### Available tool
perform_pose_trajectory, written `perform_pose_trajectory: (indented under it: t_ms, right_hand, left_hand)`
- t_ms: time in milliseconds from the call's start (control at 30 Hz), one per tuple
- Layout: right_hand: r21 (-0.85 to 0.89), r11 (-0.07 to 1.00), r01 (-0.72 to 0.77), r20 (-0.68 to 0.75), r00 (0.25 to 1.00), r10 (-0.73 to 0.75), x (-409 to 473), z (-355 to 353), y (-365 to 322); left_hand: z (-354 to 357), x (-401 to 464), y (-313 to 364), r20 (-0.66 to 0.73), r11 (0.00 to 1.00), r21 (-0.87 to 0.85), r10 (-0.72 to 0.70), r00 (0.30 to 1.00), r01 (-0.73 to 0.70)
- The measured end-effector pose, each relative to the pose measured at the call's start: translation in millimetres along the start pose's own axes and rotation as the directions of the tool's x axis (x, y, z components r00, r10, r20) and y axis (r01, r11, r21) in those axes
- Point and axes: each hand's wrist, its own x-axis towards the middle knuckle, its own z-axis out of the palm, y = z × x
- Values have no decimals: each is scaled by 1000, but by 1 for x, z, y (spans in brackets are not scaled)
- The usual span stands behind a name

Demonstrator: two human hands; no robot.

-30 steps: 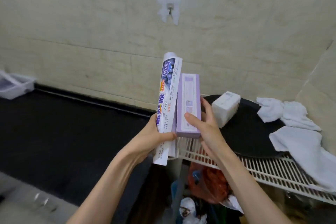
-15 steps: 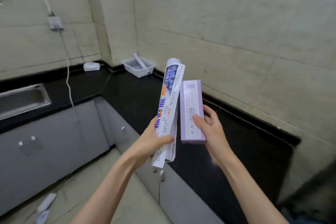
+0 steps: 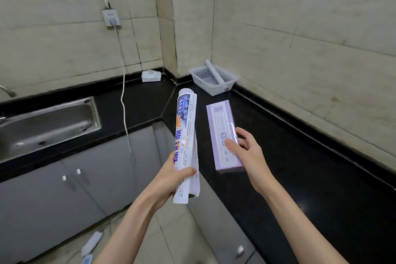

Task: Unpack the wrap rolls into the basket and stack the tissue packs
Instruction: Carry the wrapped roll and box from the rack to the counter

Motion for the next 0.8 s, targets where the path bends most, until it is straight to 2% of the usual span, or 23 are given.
perform_pose_trajectory:
  t_ms: [333, 533, 700, 800]
  right_hand:
    - [-70, 993, -92, 19, 995, 94, 229, 54, 2]
    - [-163, 965, -204, 26, 977, 211, 335, 91, 37]
    - [-224, 924, -311, -55, 950, 307, 436, 123, 84]
    - [-275, 892, -359, -161, 932, 325, 502, 142, 112]
  left_hand:
    - [-82, 207, 46, -34, 995, -42, -93, 995, 91]
    - [-132, 317, 41, -30, 979, -97, -183, 983, 179]
    - [-169, 435, 24, -37, 949, -125, -297, 954, 290]
    - [-186, 510, 13, -17, 941, -115, -321, 947, 317]
